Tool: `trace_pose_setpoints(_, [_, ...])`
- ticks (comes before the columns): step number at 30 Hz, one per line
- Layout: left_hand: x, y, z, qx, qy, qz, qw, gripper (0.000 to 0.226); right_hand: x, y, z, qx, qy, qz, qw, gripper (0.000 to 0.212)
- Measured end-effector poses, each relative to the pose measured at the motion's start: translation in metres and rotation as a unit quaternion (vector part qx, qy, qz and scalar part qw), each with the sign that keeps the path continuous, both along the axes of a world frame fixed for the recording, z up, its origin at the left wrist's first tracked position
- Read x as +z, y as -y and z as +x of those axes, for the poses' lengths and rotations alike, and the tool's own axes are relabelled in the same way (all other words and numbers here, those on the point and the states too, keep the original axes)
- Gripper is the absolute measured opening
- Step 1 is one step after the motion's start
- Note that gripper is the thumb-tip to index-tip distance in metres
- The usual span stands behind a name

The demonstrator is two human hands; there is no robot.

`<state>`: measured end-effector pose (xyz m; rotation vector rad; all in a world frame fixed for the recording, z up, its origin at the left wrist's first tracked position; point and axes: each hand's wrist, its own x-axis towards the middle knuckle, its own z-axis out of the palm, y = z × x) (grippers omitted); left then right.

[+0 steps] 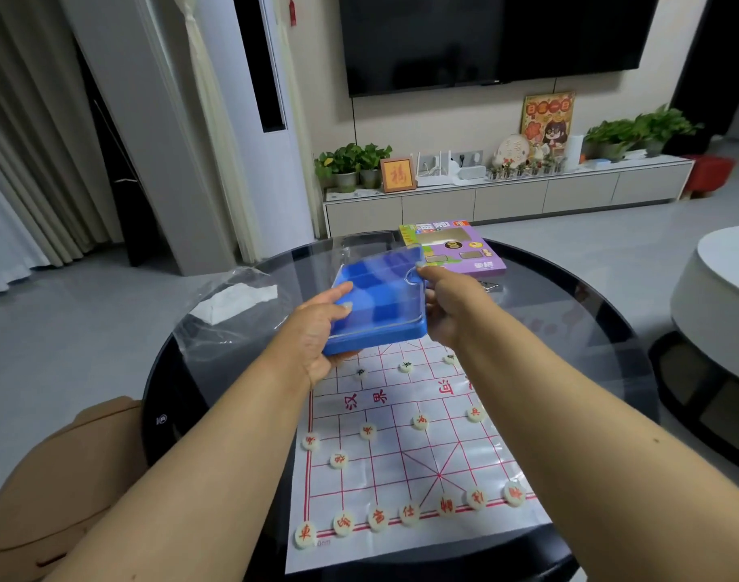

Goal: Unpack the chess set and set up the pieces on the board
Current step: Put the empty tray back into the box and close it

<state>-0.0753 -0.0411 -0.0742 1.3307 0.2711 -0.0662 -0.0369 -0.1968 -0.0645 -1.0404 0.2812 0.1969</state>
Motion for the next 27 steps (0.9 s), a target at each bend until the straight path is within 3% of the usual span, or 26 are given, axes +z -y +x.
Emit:
trace_pose_setpoints(7, [0.001,-0.002,0.044,0.017,0.010,0.003,1.000,0.052,-0.003,-0.001,0.046,0.012,-0.001,-0.035,0.999,0.019])
trace_pose_setpoints(10, [0.001,-0.004,0.065,0.069,-0.008,-0.030,0.997,0.031,-0.001,0.003,0.069,0.023,0.016,-0.073,0.997,0.027])
trace_pose_setpoints(11, [0.002,-0.004,0.071,0.083,-0.016,-0.041,0.996,0.017,-0.001,0.008,0.077,0.017,0.013,-0.111,0.994,0.030])
trace_pose_setpoints(13, [0.001,-0.009,0.082,0.104,-0.023,-0.065,0.992,0.011,-0.003,0.026,0.095,-0.010,0.009,-0.216,0.976,0.032])
trace_pose_setpoints(17, [-0.005,-0.019,0.103,0.126,-0.024,-0.105,0.986,0.015,-0.020,0.062,0.132,-0.071,0.020,-0.401,0.913,0.024])
trace_pose_setpoints(21, [-0.015,-0.022,0.119,0.136,-0.036,-0.111,0.984,0.022,-0.047,0.070,0.150,-0.040,0.001,-0.592,0.805,0.025])
trace_pose_setpoints(23, [-0.020,-0.020,0.125,0.138,-0.043,-0.109,0.983,0.019,-0.057,0.070,0.155,0.019,-0.016,-0.689,0.725,0.028])
trace_pose_setpoints(24, [-0.022,-0.020,0.127,0.139,-0.047,-0.110,0.983,0.017,-0.061,0.069,0.157,0.025,-0.030,-0.717,0.696,0.030])
trace_pose_setpoints(27, [-0.027,-0.017,0.129,0.148,-0.059,-0.118,0.980,0.014,-0.072,0.064,0.159,0.001,-0.064,-0.748,0.661,0.041])
